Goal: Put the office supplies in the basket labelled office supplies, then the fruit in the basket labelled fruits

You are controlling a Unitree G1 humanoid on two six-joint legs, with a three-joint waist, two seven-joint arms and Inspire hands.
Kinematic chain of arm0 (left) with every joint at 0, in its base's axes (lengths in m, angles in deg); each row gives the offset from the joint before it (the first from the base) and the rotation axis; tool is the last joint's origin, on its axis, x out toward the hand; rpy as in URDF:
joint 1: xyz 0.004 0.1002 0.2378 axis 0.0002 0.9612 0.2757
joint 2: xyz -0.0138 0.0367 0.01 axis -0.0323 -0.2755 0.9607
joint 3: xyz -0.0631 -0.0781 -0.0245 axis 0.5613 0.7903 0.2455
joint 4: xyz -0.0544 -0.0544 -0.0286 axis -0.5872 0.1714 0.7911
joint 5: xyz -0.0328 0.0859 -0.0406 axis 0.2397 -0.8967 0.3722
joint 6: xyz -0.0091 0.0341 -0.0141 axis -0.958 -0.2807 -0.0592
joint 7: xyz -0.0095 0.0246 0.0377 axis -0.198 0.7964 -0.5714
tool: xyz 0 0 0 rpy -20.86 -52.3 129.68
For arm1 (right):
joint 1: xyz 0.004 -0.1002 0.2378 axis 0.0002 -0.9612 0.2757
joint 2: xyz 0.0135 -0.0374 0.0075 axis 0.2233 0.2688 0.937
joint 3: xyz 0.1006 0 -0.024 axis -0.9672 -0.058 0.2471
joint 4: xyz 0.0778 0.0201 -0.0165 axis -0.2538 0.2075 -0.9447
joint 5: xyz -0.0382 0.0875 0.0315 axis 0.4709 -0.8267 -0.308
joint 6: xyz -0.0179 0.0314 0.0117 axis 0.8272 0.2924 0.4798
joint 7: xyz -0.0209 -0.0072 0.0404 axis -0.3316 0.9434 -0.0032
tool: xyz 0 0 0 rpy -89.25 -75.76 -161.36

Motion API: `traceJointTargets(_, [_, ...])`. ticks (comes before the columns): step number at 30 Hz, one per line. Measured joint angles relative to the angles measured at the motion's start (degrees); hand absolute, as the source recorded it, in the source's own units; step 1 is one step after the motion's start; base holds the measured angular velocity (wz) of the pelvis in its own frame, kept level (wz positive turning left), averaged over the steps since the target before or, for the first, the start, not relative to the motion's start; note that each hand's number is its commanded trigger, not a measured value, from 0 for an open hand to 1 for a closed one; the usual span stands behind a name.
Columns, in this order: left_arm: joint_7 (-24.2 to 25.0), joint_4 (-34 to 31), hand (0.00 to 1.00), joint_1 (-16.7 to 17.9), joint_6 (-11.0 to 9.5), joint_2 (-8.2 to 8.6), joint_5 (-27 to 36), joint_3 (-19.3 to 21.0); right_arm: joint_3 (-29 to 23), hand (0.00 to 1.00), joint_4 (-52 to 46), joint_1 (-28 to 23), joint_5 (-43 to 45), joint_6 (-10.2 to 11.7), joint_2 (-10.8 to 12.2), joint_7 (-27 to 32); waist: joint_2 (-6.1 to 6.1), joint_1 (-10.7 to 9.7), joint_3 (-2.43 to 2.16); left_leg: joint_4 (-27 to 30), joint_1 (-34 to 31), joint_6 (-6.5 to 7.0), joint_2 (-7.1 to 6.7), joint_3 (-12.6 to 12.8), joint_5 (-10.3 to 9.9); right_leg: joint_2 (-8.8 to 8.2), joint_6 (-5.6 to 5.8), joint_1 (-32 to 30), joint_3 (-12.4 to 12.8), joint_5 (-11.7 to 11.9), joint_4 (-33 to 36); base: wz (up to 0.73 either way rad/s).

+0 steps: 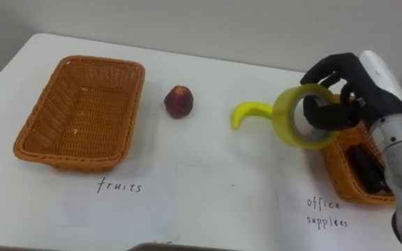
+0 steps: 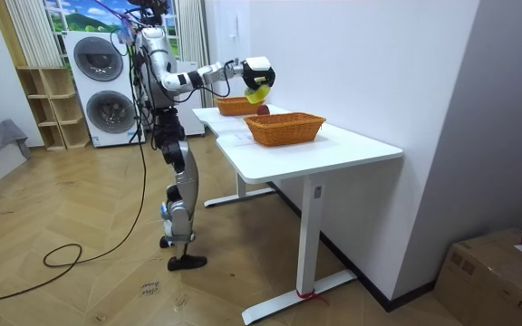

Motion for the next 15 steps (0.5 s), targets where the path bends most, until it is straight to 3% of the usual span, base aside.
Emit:
traceJointTargets(6, [-0.2, 0.3, 0.00, -0.1, 0.0, -0.01, 0.1, 0.0, -1.4, 1.00, 1.1, 0.0, -1.7, 0.1, 0.0, 3.8, 0.13, -1.4, 0.48, 0.0, 0.0, 0.01, 0.06, 0.2, 0.0, -0.10, 0.02, -0.1, 0.2, 0.0, -0.1, -0.02])
traceJointTargets(15, [-0.1, 1.4, 0.00, -0.7, 0.2, 0.00, 0.1, 0.0, -3.2, 1.00, 5.8, 0.0, -4.4, 0.1, -0.1, 7.4, 0.48, -2.1, 0.34, 0.0, 0.2, 0.00, 0.12, 0.6, 0.0, -0.07, 0.02, -0.1, 0.5, 0.0, -0.3, 0.00])
